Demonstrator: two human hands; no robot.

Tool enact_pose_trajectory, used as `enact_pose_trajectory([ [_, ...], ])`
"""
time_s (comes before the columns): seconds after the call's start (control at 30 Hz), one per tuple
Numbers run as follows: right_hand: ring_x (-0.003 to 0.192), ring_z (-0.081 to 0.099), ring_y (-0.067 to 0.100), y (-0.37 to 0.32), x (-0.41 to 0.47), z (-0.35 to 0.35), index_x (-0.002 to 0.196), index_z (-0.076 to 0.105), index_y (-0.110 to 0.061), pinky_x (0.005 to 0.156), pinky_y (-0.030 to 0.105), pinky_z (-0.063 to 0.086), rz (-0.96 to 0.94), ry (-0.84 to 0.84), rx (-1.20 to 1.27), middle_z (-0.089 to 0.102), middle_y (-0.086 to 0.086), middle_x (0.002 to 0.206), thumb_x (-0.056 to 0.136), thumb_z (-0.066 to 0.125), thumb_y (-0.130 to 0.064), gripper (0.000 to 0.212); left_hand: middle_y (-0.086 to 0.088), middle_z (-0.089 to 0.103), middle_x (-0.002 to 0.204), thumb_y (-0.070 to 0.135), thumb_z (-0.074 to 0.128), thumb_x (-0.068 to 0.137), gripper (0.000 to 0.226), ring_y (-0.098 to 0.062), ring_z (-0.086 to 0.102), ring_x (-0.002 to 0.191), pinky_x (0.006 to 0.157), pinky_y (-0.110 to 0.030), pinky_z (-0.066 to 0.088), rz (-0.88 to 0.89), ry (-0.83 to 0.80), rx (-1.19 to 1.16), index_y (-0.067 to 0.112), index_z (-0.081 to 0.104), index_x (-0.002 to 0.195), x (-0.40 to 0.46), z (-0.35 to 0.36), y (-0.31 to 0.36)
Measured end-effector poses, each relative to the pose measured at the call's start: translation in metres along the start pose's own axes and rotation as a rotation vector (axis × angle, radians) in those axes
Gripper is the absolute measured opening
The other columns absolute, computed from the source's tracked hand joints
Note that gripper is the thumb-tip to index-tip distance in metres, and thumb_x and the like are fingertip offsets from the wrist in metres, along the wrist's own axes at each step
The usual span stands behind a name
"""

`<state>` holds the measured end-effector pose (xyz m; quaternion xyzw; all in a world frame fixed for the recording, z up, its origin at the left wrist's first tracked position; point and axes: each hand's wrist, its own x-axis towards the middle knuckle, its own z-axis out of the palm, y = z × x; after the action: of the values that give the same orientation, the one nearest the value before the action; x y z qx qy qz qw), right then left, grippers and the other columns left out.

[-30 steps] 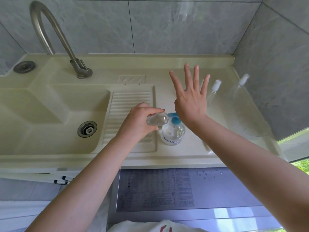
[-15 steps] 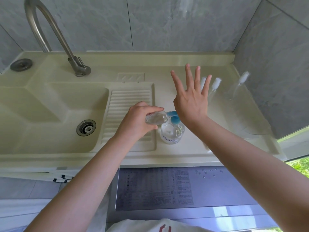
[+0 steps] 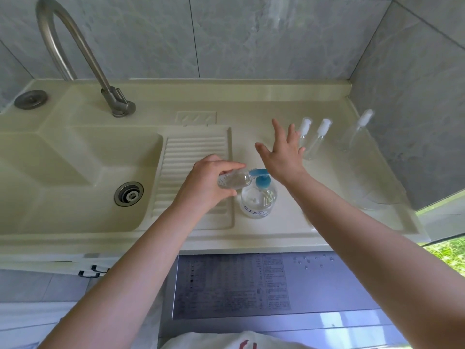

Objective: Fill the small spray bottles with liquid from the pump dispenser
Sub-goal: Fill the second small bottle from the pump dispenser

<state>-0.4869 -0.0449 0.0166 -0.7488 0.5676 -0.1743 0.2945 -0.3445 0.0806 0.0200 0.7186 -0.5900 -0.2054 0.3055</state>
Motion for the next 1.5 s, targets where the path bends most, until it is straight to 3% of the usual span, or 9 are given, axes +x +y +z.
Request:
enact_pose_trajectory([
  [0.3,0.154,-0.011,0.028,0.011,0.001,0.015,0.160,0.013,-0.032,0.121,0.052,-0.007,0.128,-0.050,-0.027,-0.006,0.011,0.167,0.105,0.034,-0.042,0.060,0.006,0.058,0.101,0.011,0.089,0.064,0.067,-0.010,0.059,0.097,0.094,-0.026,0.048,-0.013,-0.007,-0.009,0.037,0.067,0.122,0.000,0.003,-0.002],
  [0.5,0.154,-0.012,0.029,0.005,0.007,0.010,0.160,0.011,-0.032,0.120,0.054,-0.007,0.108,-0.076,-0.002,-0.004,0.012,0.167,0.104,0.039,-0.042,0.063,0.006,0.057,0.099,0.011,0.089,0.065,0.067,-0.009,0.058,0.094,0.089,-0.017,0.043,0.004,0.007,-0.004,0.037,0.067,0.122,-0.001,0.002,-0.004],
  [0.67,0.154,-0.009,0.028,0.010,0.000,0.018,0.160,0.013,-0.031,0.121,0.054,-0.005,0.103,-0.026,-0.082,0.003,0.009,0.167,0.105,0.030,-0.032,0.058,0.009,0.055,0.098,0.011,0.088,0.066,0.068,-0.009,0.056,0.095,0.092,-0.023,0.045,0.003,-0.007,0.004,0.039,0.066,0.123,0.001,0.004,-0.004],
  [0.83,0.154,-0.011,0.027,0.010,0.007,0.012,0.160,0.012,-0.032,0.121,0.054,-0.006,0.162,-0.103,0.015,0.000,0.009,0.168,0.104,0.036,-0.042,0.062,0.010,0.055,0.097,0.011,0.089,0.065,0.067,-0.008,0.057,0.095,0.089,-0.016,0.043,0.019,0.006,0.001,0.040,0.066,0.122,0.001,0.005,-0.006],
  [0.97,0.154,-0.003,0.027,0.008,0.009,0.013,0.159,0.017,-0.031,0.122,0.055,0.004,0.209,-0.157,0.169,0.011,0.008,0.166,0.103,0.040,-0.040,0.061,0.010,0.055,0.097,0.011,0.090,0.064,0.068,-0.007,0.057,0.093,0.083,-0.006,0.037,0.019,0.013,0.000,0.039,0.067,0.121,0.002,0.004,-0.007],
  [1.17,0.151,0.009,0.026,0.011,0.005,0.028,0.157,0.022,-0.030,0.121,0.056,0.005,0.103,-0.018,0.021,0.026,0.004,0.160,0.103,0.029,-0.028,0.055,0.010,0.054,0.097,0.011,0.089,0.064,0.068,-0.007,0.056,0.092,0.088,-0.015,0.042,0.007,0.009,0.003,0.039,0.067,0.122,0.001,0.006,-0.007],
  [1.3,0.154,0.004,0.026,0.012,0.012,0.022,0.159,0.017,-0.032,0.122,0.054,0.006,0.240,-0.206,0.190,0.018,0.006,0.165,0.100,0.039,-0.045,0.064,0.011,0.055,0.097,0.011,0.090,0.064,0.067,-0.006,0.056,0.091,0.086,-0.014,0.040,0.014,0.008,-0.001,0.039,0.067,0.121,0.001,0.004,-0.006],
  [1.37,0.153,0.013,0.027,0.010,0.016,0.018,0.158,0.018,-0.036,0.122,0.054,0.013,0.269,-0.249,0.287,0.024,0.006,0.164,0.087,0.042,-0.059,0.078,0.007,0.057,0.099,0.010,0.089,0.064,0.067,-0.008,0.057,0.092,0.088,-0.017,0.043,0.018,0.013,-0.012,0.037,0.068,0.121,0.001,0.003,-0.006],
  [1.5,0.150,0.019,0.028,0.007,0.020,0.021,0.158,0.020,-0.033,0.121,0.054,0.017,0.235,-0.232,0.258,0.027,0.007,0.161,0.099,0.040,-0.049,0.064,0.004,0.058,0.100,0.009,0.089,0.063,0.066,-0.011,0.059,0.094,0.090,-0.020,0.045,0.019,0.019,-0.016,0.034,0.069,0.121,0.001,0.003,-0.005],
])
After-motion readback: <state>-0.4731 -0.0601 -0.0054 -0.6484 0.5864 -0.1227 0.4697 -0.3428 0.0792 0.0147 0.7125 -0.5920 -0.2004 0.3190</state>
